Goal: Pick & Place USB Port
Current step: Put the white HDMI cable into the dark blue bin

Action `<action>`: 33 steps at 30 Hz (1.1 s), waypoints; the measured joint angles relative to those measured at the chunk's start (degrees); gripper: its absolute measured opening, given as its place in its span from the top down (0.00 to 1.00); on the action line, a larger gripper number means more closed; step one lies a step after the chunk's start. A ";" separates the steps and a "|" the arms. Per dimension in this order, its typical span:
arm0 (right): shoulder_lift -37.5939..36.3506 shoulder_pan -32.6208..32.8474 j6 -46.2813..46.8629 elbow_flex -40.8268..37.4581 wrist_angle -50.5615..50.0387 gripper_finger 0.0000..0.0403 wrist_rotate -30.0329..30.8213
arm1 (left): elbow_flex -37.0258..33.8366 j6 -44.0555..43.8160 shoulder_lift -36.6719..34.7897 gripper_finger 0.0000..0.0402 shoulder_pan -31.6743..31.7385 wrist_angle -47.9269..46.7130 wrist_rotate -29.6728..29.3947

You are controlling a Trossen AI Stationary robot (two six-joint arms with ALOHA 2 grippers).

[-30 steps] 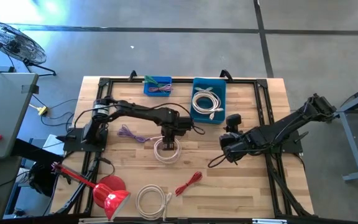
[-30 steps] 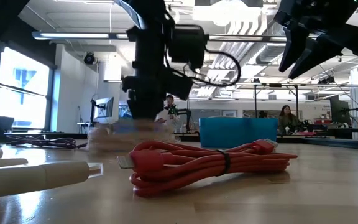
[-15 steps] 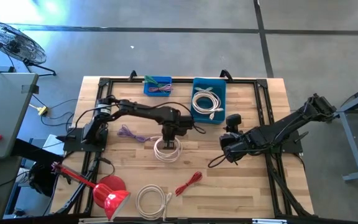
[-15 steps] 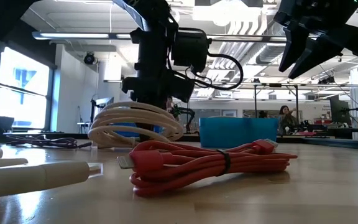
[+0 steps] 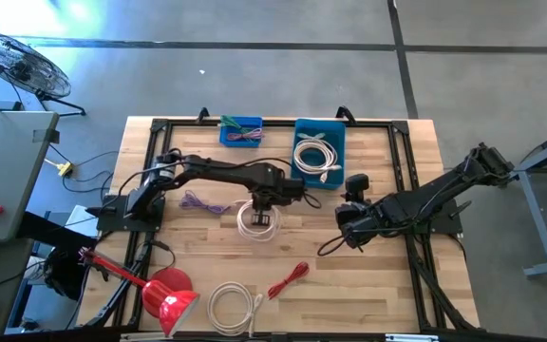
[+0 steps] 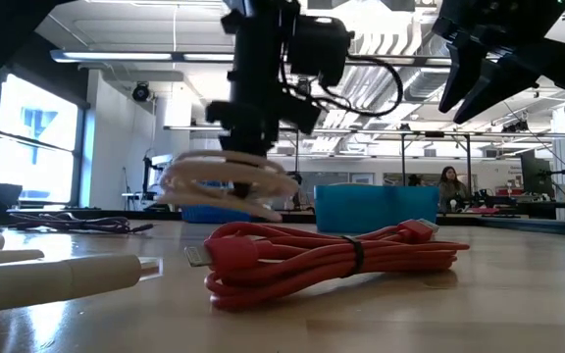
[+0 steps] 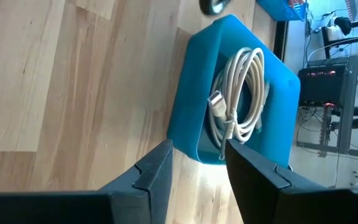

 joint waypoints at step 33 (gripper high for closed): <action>-23.22 18.93 13.82 0.11 -5.62 0.65 20.38 | 28.58 29.99 6.89 0.93 20.24 26.95 3.46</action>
